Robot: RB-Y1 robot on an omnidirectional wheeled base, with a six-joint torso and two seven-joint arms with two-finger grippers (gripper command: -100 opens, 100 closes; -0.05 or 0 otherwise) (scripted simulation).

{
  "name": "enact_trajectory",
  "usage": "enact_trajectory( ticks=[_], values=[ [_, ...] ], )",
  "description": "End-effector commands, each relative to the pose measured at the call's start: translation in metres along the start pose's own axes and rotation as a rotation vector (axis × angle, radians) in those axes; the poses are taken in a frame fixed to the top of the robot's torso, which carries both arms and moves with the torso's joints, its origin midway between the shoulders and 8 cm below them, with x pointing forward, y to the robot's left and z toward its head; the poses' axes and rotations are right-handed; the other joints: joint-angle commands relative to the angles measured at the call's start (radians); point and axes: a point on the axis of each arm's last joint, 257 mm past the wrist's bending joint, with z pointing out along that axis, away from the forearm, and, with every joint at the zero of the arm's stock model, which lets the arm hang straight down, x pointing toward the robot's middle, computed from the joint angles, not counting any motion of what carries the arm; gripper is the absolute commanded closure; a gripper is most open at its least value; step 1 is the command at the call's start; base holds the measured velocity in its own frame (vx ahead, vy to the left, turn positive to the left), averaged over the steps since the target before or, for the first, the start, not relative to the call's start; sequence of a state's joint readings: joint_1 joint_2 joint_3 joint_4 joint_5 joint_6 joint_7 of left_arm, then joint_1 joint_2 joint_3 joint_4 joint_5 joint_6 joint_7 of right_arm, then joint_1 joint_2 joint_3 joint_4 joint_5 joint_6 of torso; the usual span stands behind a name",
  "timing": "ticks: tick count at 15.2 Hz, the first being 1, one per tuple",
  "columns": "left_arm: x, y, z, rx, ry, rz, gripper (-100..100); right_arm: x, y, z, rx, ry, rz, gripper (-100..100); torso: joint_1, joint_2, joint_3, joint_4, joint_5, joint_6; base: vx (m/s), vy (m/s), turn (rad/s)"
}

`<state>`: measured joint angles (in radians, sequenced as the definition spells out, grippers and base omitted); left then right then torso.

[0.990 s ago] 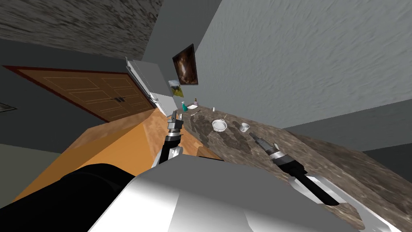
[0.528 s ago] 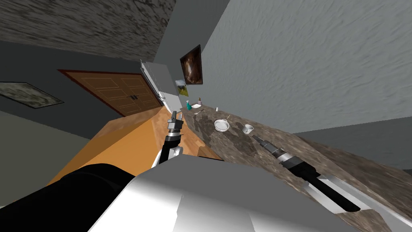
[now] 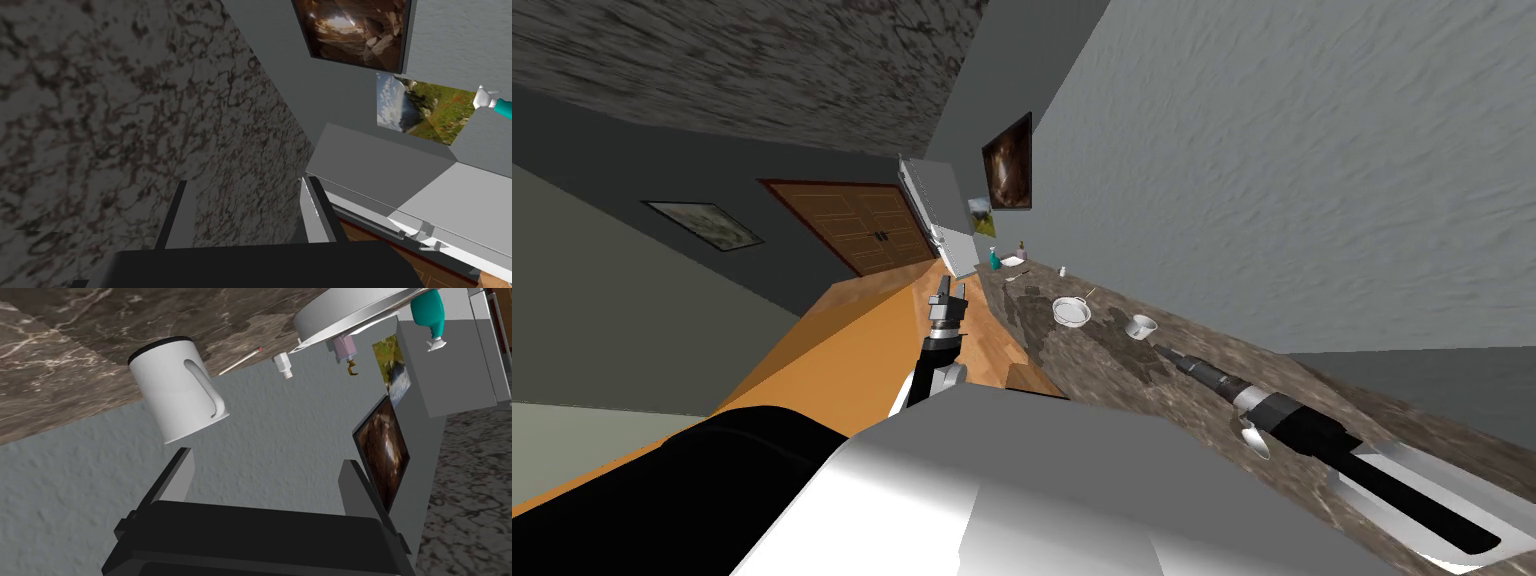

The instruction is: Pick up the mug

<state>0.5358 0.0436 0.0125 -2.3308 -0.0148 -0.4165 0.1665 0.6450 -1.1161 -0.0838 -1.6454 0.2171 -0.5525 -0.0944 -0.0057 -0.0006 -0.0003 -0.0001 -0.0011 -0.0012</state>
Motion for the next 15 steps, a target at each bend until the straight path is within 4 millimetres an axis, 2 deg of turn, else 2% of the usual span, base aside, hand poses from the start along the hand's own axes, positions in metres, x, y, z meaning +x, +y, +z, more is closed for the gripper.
enact_trajectory(
  ticks=[1, 2, 3, 5, 6, 8, 9, 11, 12, 14, 15],
  values=[
    [0.0, 0.0, 0.0, 0.0, 0.0, 0.0, 0, -0.003, -0.014, -0.007, 0.026, 0.038, -0.024, -100, 0.0, 0.0, 0.0, 0.0, 0.0, 0.0, -0.041, -0.05, 0.306],
    [0.0, 0.0, 0.0, 0.0, 0.0, 0.0, 0, -0.006, -0.015, -0.007, 0.025, 0.051, -0.043, -100, 0.0, 0.0, 0.0, 0.0, 0.0, 0.0, -0.031, -0.04, 0.105],
    [0.0, 0.0, 0.0, 0.0, 0.0, 0.0, 0, -0.001, -0.033, -0.018, 0.063, 0.083, -0.044, -100, 0.0, 0.0, 0.0, 0.0, 0.0, 0.001, -0.03, -0.042, 0.258],
    [0.0, 0.0, 0.0, 0.0, 0.0, 0.0, 0, -0.009, -0.033, -0.018, 0.062, 0.107, -0.08, -100, 0.0, -0.001, 0.0, 0.0, 0.0, 0.0, -0.029, -0.04, 0.219],
    [0.0, 0.0, 0.0, 0.0, 0.0, 0.0, 0, -0.005, -0.051, -0.03, 0.1, 0.141, -0.083, -100, 0.001, -0.001, 0.0, 0.0, 0.0, 0.001, -0.026, -0.033, 0.286],
    [0.0, 0.0, 0.0, 0.0, 0.0, 0.0, 0, -0.012, -0.051, -0.03, 0.098, 0.163, -0.115, -100, 0.001, -0.001, -0.001, 0.0, 0.0, 0.0, -0.025, -0.037, 0.247],
    [0.0, 0.0, 0.0, 0.0, 0.0, 0.0, 0, -0.009, -0.068, -0.043, 0.135, 0.2, -0.12, -100, 0.001, -0.002, -0.001, 0.0, 0.0, 0.001, -0.024, -0.032, 0.261],
    [0.0, 0.0, 0.0, 0.0, 0.0, 0.0, 0, -0.016, -0.067, -0.042, 0.134, 0.218, -0.148, -100, 0.001, -0.002, -0.001, 0.0, 0.0, 0.0, -0.024, -0.033, 0.19],
    [0.0, 0.0, 0.0, 0.0, 0.0, 0.0, 0, -0.012, -0.083, -0.056, 0.17, 0.254, -0.149, -100, 0.001, -0.002, -0.001, 0.0, 0.0, 0.001, -0.027, -0.037, 0.25],
    [0.0, 0.0, 0.0, 0.0, 0.0, 0.0, 0, -0.02, -0.082, -0.054, 0.168, 0.274, -0.18, -100, 0.0, -0.002, -0.001, 0.0, 0.0, 0.0, -0.027, -0.043, 0.231],
    [0.0, 0.0, 0.0, 0.0, 0.0, 0.0, 0, -0.017, -0.097, -0.068, 0.203, 0.314, -0.184, -100, 0.001, -0.002, -0.001, 0.0, 0.0, 0.001, -0.019, -0.031, 0.309]
  ],
)
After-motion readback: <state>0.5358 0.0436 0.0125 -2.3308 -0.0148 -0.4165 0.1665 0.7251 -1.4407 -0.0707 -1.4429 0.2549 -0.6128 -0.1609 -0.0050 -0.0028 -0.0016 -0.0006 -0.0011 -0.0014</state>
